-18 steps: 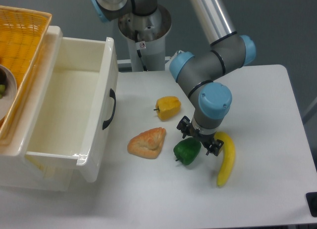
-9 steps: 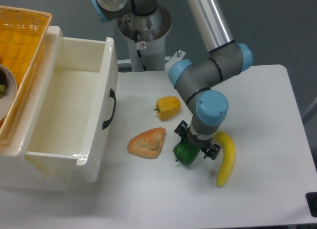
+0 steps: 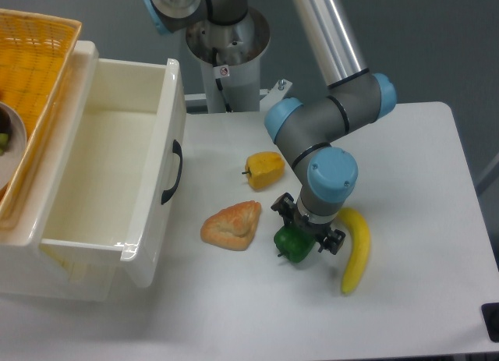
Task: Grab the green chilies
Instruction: 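Lower the open gripper over the green bell pepper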
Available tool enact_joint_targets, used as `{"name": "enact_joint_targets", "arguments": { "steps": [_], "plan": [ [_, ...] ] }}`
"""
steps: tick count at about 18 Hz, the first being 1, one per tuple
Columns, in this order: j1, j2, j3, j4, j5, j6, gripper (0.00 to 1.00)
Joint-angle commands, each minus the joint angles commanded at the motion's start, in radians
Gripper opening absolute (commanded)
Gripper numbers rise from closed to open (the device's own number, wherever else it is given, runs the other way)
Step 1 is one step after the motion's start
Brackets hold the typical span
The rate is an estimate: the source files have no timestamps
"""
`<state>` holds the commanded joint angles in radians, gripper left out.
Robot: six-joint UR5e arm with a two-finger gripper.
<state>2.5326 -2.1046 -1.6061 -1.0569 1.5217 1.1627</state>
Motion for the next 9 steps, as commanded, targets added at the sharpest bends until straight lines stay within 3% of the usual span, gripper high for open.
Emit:
{"name": "enact_joint_targets", "arguments": {
  "steps": [9],
  "plan": [
    [0.009,0.009,0.015,-0.002,-0.012,0.015,1.0]
  ]
}}
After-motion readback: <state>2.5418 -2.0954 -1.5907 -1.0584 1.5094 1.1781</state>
